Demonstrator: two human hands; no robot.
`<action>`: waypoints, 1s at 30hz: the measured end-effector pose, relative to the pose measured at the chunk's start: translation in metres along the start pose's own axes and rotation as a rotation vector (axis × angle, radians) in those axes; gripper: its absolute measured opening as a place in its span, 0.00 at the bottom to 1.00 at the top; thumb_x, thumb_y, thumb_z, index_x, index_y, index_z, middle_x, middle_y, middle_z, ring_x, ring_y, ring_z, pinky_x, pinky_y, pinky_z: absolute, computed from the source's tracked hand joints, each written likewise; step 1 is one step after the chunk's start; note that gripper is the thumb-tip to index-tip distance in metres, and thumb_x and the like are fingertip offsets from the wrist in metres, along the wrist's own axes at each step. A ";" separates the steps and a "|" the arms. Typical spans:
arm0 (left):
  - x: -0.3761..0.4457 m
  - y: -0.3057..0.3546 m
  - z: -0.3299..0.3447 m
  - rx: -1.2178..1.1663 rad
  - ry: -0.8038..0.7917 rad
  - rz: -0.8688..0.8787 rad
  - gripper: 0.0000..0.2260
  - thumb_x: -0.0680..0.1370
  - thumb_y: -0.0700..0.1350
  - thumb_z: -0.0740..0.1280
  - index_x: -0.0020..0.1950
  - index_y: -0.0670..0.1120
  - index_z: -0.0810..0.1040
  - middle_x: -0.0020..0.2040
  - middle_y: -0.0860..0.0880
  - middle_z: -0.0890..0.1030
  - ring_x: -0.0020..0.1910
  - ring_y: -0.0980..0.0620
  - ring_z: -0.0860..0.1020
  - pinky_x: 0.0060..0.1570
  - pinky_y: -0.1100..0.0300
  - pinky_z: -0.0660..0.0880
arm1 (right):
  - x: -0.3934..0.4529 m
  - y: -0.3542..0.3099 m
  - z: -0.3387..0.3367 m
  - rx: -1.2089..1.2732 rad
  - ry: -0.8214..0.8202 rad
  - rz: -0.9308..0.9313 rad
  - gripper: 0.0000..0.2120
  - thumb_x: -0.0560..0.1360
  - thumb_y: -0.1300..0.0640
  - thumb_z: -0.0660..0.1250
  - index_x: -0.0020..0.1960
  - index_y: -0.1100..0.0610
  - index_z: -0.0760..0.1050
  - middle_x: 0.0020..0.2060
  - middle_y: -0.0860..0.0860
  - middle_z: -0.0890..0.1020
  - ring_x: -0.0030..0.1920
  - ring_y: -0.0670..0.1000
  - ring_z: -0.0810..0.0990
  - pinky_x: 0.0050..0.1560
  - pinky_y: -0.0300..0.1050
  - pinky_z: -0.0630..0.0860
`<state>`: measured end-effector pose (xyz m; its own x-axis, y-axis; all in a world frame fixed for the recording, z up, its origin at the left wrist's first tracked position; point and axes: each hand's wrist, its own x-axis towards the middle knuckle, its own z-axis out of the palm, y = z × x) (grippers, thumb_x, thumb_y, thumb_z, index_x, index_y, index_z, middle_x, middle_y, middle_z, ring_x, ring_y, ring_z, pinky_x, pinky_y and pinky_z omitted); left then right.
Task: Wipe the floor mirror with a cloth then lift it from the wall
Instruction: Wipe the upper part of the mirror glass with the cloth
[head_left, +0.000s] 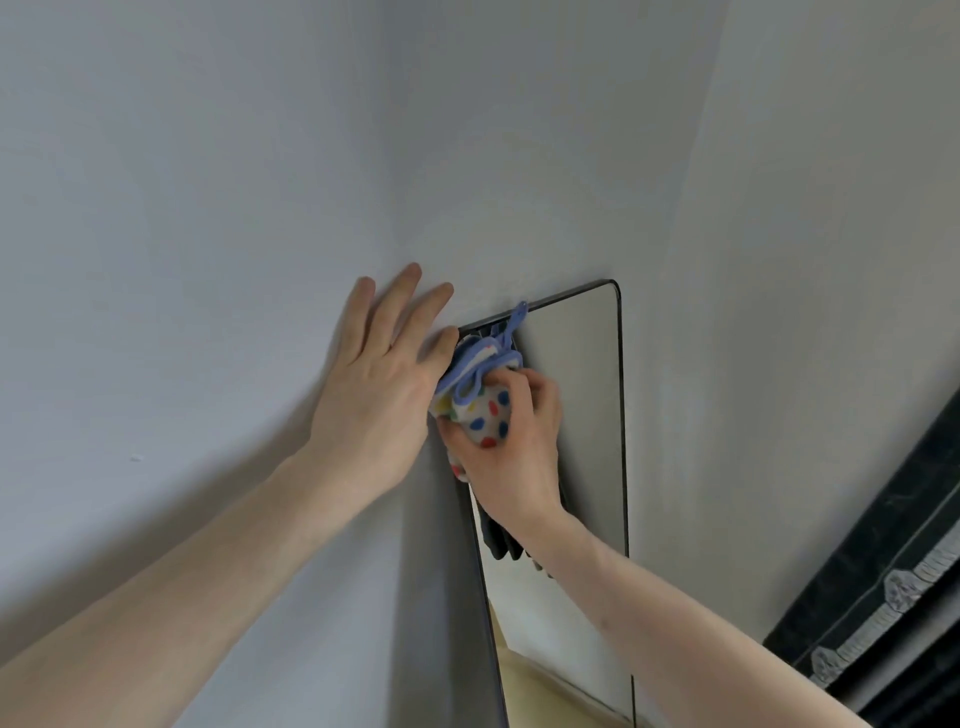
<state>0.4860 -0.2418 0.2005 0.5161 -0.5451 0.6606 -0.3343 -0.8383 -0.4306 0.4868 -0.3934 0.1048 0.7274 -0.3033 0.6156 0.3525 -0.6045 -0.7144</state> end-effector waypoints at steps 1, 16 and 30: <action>0.000 0.000 0.000 -0.002 0.001 -0.001 0.29 0.66 0.38 0.61 0.67 0.41 0.78 0.80 0.40 0.66 0.81 0.33 0.57 0.79 0.39 0.39 | 0.000 -0.001 0.001 -0.001 0.008 0.008 0.29 0.69 0.43 0.78 0.66 0.46 0.70 0.64 0.43 0.66 0.67 0.49 0.67 0.57 0.28 0.68; -0.001 0.001 0.002 -0.033 0.020 -0.016 0.29 0.66 0.34 0.63 0.68 0.41 0.79 0.79 0.40 0.66 0.81 0.34 0.57 0.79 0.39 0.39 | -0.053 0.042 0.004 0.072 -0.027 0.084 0.26 0.67 0.48 0.80 0.59 0.41 0.70 0.62 0.35 0.63 0.64 0.52 0.70 0.44 0.45 0.84; -0.001 0.003 0.004 -0.037 0.025 -0.035 0.30 0.66 0.33 0.60 0.68 0.42 0.79 0.79 0.41 0.66 0.81 0.34 0.57 0.79 0.39 0.38 | -0.093 0.091 0.000 -0.053 -0.113 -0.039 0.33 0.72 0.37 0.74 0.71 0.37 0.62 0.71 0.39 0.62 0.71 0.46 0.64 0.65 0.44 0.74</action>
<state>0.4873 -0.2435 0.1961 0.5082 -0.5147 0.6905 -0.3457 -0.8562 -0.3838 0.4516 -0.4199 -0.0173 0.7768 -0.1957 0.5986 0.3519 -0.6533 -0.6703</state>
